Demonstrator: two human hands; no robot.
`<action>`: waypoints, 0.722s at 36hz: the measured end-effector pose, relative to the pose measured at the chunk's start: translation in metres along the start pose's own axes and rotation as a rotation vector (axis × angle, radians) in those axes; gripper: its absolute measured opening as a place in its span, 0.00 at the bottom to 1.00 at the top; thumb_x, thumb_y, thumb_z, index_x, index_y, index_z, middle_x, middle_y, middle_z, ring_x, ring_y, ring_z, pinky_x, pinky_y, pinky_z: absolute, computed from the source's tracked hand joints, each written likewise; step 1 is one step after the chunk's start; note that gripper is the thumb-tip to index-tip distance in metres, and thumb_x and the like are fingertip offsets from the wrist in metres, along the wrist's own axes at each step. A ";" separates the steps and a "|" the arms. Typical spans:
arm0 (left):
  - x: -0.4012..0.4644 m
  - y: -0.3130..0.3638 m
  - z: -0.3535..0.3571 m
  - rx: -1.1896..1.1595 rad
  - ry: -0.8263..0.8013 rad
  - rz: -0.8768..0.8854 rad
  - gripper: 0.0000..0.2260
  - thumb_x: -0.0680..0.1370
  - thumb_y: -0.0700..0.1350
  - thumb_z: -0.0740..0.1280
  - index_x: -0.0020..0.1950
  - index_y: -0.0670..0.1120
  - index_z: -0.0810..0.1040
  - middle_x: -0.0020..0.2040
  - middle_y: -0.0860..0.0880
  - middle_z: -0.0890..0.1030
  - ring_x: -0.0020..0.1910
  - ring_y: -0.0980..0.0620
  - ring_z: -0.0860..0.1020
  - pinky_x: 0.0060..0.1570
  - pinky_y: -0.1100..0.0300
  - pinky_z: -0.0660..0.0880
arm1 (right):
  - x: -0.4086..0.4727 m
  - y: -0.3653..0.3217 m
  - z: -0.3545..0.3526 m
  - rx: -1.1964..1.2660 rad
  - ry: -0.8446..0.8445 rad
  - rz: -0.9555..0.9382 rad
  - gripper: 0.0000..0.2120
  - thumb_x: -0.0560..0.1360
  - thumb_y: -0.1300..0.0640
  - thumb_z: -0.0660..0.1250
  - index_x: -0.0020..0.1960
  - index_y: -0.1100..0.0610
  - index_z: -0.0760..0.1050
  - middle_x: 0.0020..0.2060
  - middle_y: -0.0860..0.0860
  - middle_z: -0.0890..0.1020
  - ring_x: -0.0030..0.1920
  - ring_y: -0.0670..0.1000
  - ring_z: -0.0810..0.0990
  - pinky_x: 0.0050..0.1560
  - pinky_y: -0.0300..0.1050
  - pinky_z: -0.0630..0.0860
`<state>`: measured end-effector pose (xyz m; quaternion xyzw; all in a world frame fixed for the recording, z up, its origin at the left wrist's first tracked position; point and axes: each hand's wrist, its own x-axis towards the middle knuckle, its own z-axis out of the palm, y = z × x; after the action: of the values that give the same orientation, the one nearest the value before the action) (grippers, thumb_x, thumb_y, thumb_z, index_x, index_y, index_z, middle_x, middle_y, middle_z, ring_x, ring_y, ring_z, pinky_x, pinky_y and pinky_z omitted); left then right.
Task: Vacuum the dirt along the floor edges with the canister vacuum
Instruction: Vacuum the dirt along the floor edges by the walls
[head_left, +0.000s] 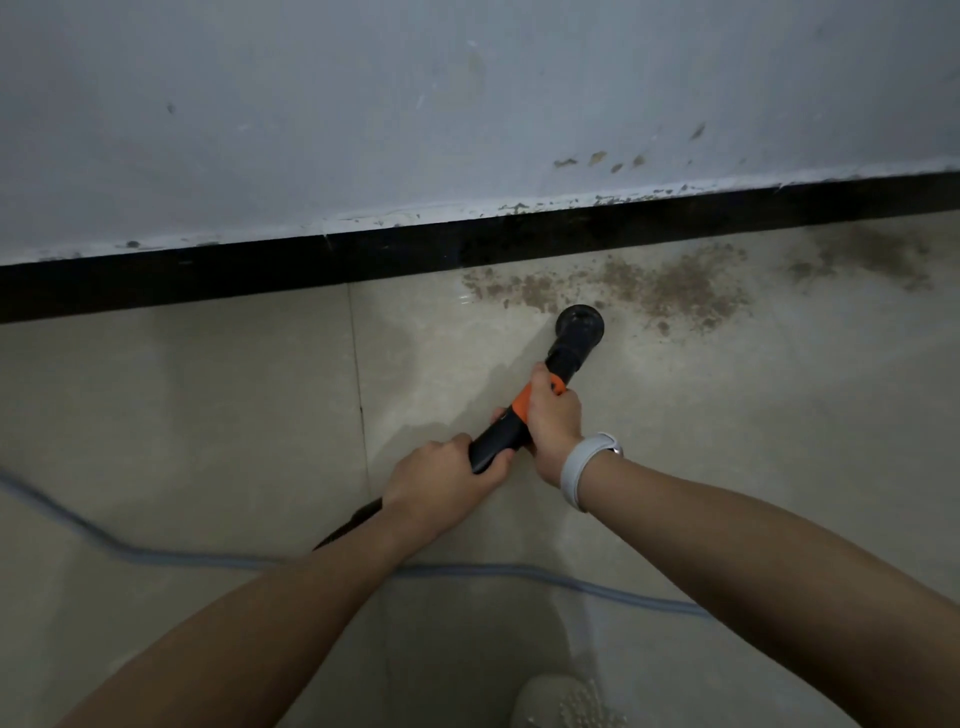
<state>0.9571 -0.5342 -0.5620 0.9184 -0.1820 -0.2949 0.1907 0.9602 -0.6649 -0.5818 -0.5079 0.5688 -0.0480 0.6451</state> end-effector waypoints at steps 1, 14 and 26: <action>0.001 0.003 0.001 0.013 0.004 0.007 0.22 0.75 0.65 0.59 0.45 0.47 0.74 0.43 0.45 0.81 0.43 0.44 0.80 0.45 0.54 0.77 | 0.003 -0.001 -0.002 0.013 -0.006 0.002 0.15 0.76 0.45 0.64 0.46 0.58 0.69 0.38 0.55 0.76 0.50 0.66 0.82 0.53 0.63 0.79; 0.009 -0.008 -0.013 0.103 0.096 0.027 0.20 0.76 0.65 0.58 0.44 0.47 0.69 0.37 0.49 0.75 0.35 0.49 0.75 0.36 0.58 0.69 | -0.004 -0.015 0.014 0.169 -0.137 0.054 0.12 0.79 0.51 0.62 0.44 0.58 0.65 0.33 0.55 0.71 0.26 0.56 0.76 0.35 0.50 0.78; -0.007 -0.043 -0.019 0.115 0.207 -0.009 0.19 0.77 0.64 0.59 0.44 0.48 0.68 0.33 0.50 0.74 0.32 0.50 0.74 0.32 0.60 0.67 | -0.017 0.000 0.046 0.157 -0.260 0.089 0.11 0.79 0.51 0.62 0.50 0.59 0.65 0.35 0.56 0.70 0.22 0.54 0.75 0.32 0.49 0.79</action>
<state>0.9733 -0.4898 -0.5639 0.9543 -0.1737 -0.1885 0.1539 0.9907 -0.6261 -0.5779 -0.4322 0.4967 0.0025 0.7527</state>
